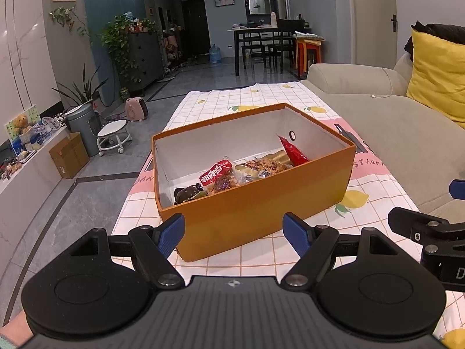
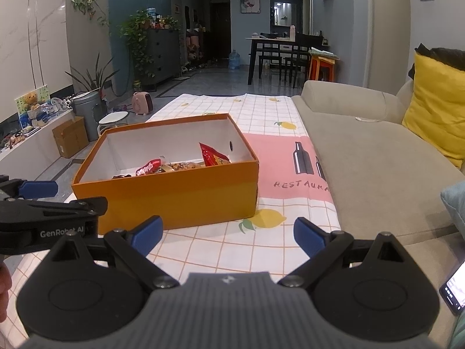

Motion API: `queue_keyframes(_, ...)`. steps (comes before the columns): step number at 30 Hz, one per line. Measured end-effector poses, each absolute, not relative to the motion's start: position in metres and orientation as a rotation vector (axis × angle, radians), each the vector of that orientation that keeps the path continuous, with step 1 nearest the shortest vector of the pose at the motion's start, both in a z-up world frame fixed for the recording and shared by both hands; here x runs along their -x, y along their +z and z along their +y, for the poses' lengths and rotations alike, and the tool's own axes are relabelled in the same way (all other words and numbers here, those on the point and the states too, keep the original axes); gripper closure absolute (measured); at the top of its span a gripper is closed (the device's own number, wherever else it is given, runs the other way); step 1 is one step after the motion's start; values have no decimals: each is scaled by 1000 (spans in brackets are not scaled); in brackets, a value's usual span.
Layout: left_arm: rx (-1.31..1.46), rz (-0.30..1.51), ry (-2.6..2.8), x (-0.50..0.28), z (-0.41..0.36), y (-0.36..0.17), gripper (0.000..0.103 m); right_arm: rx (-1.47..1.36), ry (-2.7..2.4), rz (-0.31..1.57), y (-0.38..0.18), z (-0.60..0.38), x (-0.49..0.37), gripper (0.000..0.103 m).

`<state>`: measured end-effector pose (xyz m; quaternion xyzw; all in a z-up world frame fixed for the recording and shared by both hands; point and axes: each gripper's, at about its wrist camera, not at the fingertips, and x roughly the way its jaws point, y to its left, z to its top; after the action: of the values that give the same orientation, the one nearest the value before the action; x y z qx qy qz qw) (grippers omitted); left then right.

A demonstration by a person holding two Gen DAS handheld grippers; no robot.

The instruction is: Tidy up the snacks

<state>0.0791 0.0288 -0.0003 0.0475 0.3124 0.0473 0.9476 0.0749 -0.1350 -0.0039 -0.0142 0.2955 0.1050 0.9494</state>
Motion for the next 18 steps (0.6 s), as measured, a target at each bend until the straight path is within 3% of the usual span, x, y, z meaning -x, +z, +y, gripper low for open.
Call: queue_keyframes(18, -95, 645, 96, -79, 30, -1, 13, 31, 217, 607, -5, -137, -75, 9)
